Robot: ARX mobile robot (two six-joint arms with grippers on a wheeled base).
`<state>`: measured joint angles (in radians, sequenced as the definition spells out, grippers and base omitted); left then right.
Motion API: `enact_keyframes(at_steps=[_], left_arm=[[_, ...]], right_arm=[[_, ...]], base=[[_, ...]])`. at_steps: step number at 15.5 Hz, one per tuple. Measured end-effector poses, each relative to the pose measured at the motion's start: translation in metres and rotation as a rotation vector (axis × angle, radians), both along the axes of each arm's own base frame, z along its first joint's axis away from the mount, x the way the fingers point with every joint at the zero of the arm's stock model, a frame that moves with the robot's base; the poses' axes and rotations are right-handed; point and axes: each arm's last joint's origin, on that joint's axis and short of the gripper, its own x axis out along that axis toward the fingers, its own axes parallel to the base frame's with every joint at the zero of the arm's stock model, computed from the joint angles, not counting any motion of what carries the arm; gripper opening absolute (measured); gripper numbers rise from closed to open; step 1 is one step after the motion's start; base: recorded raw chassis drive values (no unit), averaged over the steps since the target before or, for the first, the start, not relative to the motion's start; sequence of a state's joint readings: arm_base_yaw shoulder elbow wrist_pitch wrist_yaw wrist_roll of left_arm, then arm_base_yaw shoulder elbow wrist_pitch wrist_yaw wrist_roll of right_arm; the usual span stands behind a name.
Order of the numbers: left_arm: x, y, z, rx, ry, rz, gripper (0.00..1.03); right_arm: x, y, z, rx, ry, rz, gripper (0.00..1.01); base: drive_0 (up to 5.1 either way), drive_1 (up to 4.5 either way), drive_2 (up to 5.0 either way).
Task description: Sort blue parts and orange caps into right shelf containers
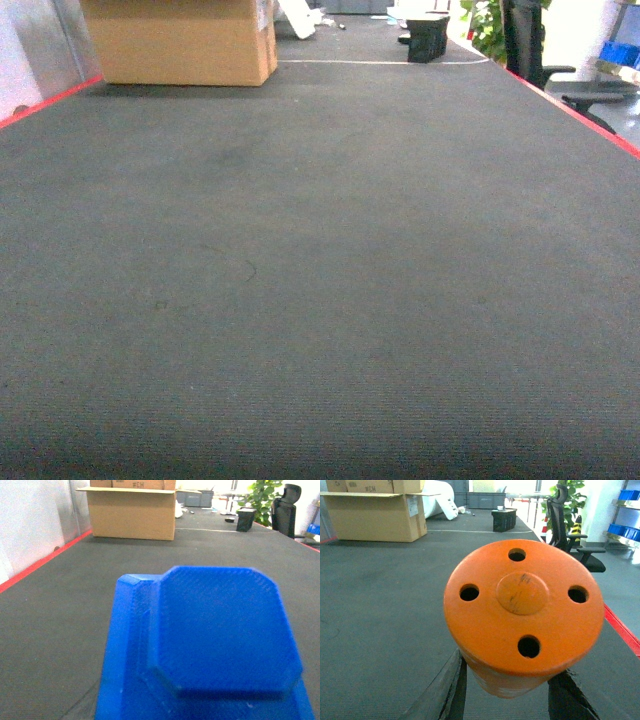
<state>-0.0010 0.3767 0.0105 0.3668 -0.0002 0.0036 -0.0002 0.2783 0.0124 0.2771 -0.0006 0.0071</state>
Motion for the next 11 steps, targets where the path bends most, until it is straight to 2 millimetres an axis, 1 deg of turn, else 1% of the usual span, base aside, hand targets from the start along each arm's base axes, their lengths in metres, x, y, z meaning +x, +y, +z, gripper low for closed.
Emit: enact_keyframes(at_steps=[7, 8, 9, 11], left_arm=[[-0.010, 0.000, 0.001, 0.000, -0.008, 0.000, 0.43], [-0.011, 0.000, 0.001, 0.000, -0.008, 0.001, 0.43], [-0.012, 0.000, 0.000, 0.000, -0.007, 0.000, 0.43], [-0.014, 0.000, 0.000, 0.000, -0.004, 0.001, 0.43]], right_arm=[[-0.008, 0.000, -0.001, 0.000, 0.006, 0.000, 0.39], [-0.014, 0.000, -0.007, 0.000, 0.055, 0.002, 0.39], [-0.018, 0.000, -0.002, 0.000, -0.008, 0.001, 0.39], [-0.018, 0.000, -0.004, -0.001, 0.018, 0.000, 0.39]], base=[[0.0, 0.00, 0.0], [0.0, 0.00, 0.0], [0.0, 0.00, 0.0], [0.0, 0.00, 0.0]])
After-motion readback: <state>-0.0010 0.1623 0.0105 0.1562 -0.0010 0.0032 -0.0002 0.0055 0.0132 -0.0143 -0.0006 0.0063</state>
